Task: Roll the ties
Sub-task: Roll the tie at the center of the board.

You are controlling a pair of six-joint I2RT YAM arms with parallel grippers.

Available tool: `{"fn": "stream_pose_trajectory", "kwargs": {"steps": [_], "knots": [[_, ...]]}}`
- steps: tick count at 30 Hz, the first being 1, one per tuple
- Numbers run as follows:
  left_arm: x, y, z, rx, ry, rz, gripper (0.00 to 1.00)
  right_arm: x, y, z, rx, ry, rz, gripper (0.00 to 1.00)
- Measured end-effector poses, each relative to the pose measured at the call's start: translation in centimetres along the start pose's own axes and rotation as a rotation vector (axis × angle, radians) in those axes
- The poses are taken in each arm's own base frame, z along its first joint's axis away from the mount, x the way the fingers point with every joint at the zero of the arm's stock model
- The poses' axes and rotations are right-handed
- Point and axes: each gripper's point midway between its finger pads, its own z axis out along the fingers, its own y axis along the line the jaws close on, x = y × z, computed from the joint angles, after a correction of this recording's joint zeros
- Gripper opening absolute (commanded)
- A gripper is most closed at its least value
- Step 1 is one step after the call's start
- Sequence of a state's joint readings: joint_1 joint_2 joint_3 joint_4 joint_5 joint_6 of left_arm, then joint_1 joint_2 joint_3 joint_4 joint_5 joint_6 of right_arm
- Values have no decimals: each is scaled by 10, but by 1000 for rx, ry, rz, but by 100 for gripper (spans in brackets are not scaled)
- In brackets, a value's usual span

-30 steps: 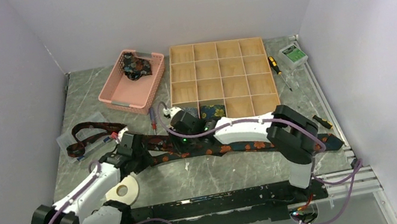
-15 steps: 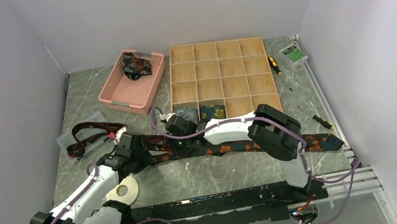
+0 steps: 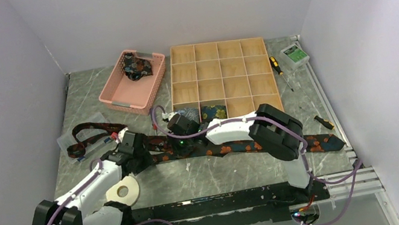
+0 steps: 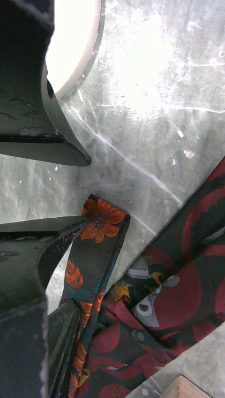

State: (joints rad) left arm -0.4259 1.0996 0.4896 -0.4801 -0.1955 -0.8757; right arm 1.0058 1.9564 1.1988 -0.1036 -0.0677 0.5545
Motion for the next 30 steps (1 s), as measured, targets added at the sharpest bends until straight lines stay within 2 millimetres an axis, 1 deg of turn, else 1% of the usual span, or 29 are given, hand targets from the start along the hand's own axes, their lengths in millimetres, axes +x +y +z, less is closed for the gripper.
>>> {"fn": "stream_pose_trajectory", "kwargs": {"steps": [9, 11, 12, 13, 14, 15, 17, 18, 19, 22, 24, 26, 30], "knots": [[-17, -7, 1, 4, -26, 12, 60, 0, 1, 1, -17, -1, 2, 12], [-20, -9, 3, 5, -25, 23, 67, 0, 2, 1, -22, -2, 1, 12], [-21, -11, 5, 6, -20, 33, 73, 0, 2, 1, -23, -2, 2, 12], [-21, -11, 7, 6, -17, 35, 88, 0, 2, 1, -23, -3, 2, 11], [-21, -12, 9, 7, -14, 40, 92, 0, 1, 1, -24, -4, 2, 11], [-21, -12, 12, 5, -11, 45, 91, 0, 1, 1, -25, -5, 3, 11], [-27, -19, 13, 25, -19, 44, 87, 0, 2, 1, -27, -4, 3, 11], [-28, -21, 15, 29, -19, 44, 90, 0, 2, 1, -27, -4, 3, 11], [-28, -21, 16, 28, -16, 49, 88, 0, 2, 1, -27, -5, 2, 11], [-30, -26, 16, 49, -19, 48, 70, 0, 2, 1, -29, -6, 2, 11], [-29, -27, 16, 59, -10, 50, 63, 0, 2, 1, -30, -6, 2, 11], [-27, -27, 16, 66, 1, 54, 61, 0, 2, 1, -31, -5, 2, 11], [-26, -27, 13, 80, 4, 50, 64, 0, 2, 2, -34, -8, 3, 11]]}}
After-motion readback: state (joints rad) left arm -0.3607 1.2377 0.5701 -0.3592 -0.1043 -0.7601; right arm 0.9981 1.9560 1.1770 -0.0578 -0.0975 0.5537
